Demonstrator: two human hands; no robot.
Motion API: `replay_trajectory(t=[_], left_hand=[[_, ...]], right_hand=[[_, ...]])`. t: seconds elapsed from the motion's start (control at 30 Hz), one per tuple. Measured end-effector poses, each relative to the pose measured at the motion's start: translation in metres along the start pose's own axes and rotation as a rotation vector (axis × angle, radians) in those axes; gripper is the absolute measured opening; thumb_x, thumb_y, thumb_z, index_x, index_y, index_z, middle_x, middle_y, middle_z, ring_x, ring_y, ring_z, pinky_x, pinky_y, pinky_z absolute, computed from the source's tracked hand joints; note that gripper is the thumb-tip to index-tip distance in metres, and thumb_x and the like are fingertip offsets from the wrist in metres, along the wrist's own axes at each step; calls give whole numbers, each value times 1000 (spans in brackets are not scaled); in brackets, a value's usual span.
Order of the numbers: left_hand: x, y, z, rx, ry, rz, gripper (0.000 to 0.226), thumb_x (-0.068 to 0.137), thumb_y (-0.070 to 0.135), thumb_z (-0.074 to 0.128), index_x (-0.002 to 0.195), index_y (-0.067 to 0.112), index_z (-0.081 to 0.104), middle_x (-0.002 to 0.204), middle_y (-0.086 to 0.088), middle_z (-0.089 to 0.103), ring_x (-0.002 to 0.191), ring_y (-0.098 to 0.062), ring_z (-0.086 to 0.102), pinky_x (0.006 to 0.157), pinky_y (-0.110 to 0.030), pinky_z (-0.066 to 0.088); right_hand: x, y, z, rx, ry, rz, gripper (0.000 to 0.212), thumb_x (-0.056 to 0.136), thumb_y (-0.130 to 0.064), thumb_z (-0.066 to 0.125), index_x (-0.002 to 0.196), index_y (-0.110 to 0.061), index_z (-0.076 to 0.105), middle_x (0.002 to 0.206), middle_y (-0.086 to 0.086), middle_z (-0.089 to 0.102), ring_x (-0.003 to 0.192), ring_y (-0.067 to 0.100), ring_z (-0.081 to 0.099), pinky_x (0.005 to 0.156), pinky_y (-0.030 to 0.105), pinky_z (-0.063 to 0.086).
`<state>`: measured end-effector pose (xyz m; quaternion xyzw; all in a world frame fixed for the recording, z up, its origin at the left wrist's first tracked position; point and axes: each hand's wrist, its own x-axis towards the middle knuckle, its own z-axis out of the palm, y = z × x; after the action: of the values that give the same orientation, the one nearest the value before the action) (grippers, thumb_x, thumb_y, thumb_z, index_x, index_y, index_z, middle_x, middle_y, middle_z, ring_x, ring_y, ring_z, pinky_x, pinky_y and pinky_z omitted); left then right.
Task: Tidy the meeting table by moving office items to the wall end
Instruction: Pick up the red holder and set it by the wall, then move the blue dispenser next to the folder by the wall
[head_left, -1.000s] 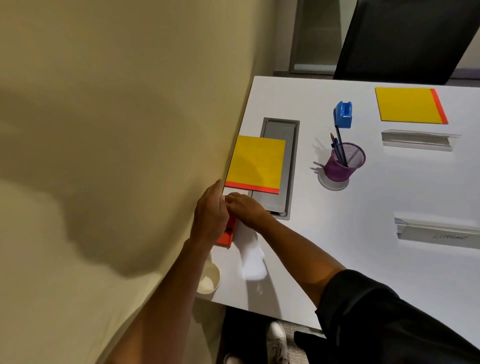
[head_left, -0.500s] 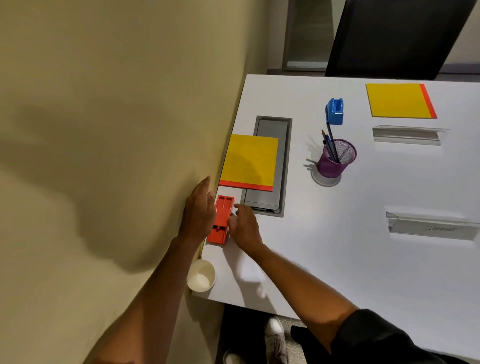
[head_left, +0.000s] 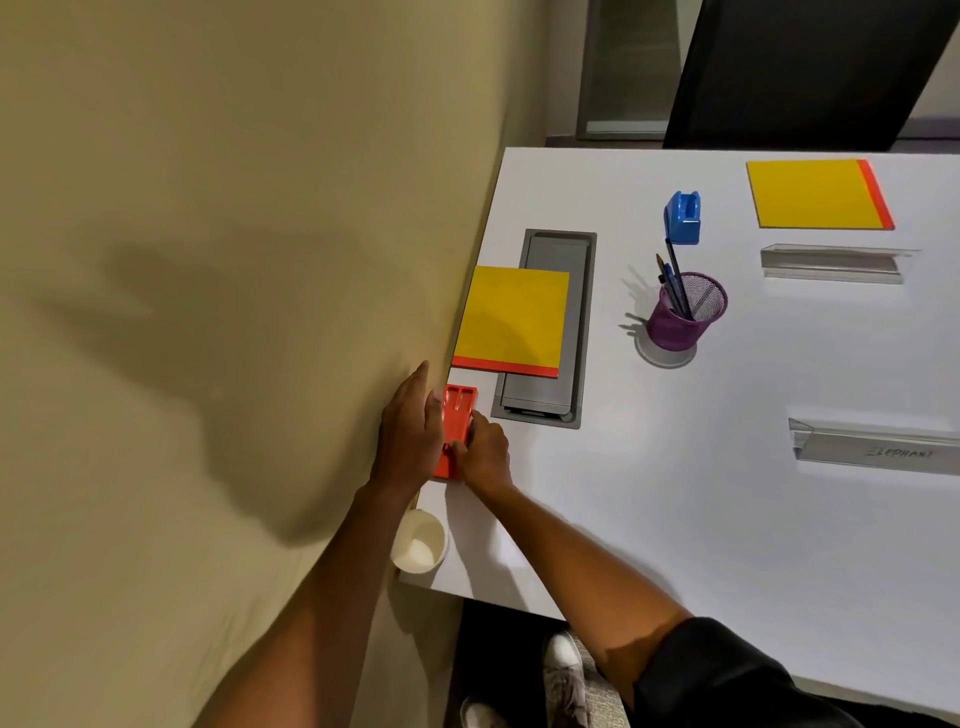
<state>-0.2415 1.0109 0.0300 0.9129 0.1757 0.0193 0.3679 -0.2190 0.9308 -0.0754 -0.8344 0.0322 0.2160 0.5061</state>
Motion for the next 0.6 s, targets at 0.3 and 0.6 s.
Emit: replay_trajectory(t=[0.3, 0.6], left_hand=[[-8, 2, -1, 47, -14, 0, 55, 101, 40, 35, 151, 19, 24, 156, -5, 31, 142, -25, 32, 113, -41, 30], [-54, 43, -5, 127, -99, 113, 70, 94, 59, 35, 149, 17, 26, 154, -8, 32, 139, -30, 35, 114, -49, 33]], right_hand=[[-7, 1, -41, -12, 74, -14, 77, 90, -48, 60, 151, -15, 26, 155, 8, 35, 141, 27, 36, 114, 44, 35], [-52, 1, -159, -617, 194, -338, 85, 89, -66, 46, 154, -21, 15, 162, 7, 17, 149, 28, 18, 119, 48, 22]])
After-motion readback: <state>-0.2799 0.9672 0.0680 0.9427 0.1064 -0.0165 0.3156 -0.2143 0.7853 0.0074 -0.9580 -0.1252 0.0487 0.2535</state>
